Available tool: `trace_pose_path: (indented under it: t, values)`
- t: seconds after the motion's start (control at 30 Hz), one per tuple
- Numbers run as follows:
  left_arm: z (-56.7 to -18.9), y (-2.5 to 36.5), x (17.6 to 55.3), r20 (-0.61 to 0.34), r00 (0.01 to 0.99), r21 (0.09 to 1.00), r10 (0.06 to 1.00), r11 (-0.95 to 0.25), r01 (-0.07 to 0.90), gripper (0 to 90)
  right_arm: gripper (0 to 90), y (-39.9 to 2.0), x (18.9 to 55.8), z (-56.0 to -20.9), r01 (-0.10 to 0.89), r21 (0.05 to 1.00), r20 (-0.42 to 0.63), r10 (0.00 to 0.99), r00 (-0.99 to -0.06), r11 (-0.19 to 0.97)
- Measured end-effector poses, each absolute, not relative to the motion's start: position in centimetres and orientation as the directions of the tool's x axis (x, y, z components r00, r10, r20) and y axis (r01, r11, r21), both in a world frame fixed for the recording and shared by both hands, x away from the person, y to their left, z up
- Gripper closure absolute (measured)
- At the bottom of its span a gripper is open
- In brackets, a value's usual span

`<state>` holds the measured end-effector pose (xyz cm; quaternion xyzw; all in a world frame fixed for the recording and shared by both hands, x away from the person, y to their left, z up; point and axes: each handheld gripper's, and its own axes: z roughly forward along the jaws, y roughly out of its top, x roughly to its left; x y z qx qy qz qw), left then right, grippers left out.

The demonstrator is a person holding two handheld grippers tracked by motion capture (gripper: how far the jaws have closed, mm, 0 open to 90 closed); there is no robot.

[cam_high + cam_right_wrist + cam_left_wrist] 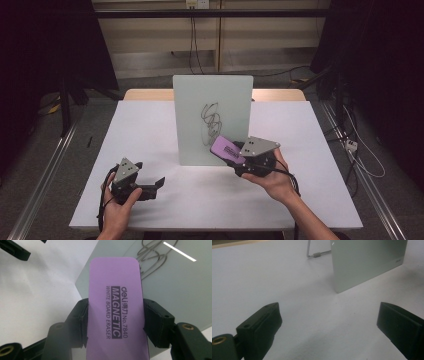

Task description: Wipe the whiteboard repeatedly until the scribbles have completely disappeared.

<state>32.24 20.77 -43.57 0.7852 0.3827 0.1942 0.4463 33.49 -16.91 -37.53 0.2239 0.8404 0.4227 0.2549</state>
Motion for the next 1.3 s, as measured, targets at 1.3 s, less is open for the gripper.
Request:
trace_pose_path:
  t: [1.3]
  values:
    - [-43.6, 20.7, 32.3, -0.045, 0.635, 0.847, 0.771, -0.307, 0.434, 5.1, 41.6, -15.1, 38.1, -31.5, 0.095, 0.876, -0.257, 0.624, -0.738, 0.473]
